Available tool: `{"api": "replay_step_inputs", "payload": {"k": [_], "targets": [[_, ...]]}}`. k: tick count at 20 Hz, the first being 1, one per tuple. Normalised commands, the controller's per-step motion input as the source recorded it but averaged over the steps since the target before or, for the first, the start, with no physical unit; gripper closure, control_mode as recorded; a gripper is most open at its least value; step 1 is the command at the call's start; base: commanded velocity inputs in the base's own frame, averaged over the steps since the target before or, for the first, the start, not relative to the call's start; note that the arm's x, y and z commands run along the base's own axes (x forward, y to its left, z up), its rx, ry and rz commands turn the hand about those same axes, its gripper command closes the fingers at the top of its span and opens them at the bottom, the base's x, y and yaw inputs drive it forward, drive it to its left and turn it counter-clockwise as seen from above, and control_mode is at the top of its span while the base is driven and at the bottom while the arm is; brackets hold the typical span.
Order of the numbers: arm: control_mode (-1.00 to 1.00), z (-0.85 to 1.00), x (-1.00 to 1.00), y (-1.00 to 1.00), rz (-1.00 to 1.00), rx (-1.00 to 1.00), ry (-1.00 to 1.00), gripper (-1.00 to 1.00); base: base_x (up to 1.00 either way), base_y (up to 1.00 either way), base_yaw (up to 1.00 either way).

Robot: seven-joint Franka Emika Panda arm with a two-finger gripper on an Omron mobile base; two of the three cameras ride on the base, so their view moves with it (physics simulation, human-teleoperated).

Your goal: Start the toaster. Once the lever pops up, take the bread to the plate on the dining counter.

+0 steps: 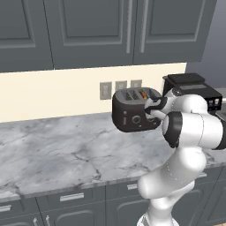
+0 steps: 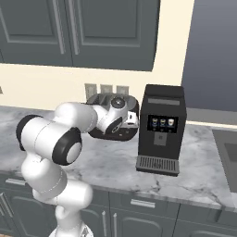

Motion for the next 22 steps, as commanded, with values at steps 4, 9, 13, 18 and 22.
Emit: {"api": "replay_step_inputs", "payload": {"k": [4,9,13,18,22], "targets": [[-1.00,-0.15,0.00,0.00,0.00,0.00,0.00,-1.00,0.00,0.00,0.00],[-1.00,-0.20,-0.05,0.00,0.00,0.00,0.00,-1.00,0.00,0.00,0.00],[-1.00,-0.13,-0.10,0.00,0.00,0.00,0.00,-1.00,0.00,0.00,0.00],[-1.00,-0.14,-0.09,0.00,0.00,0.00,0.00,-1.00,0.00,0.00,0.00],[-1.00,-0.17,0.00,0.00,0.00,0.00,0.00,-1.00,0.00,0.00,0.00]]}}
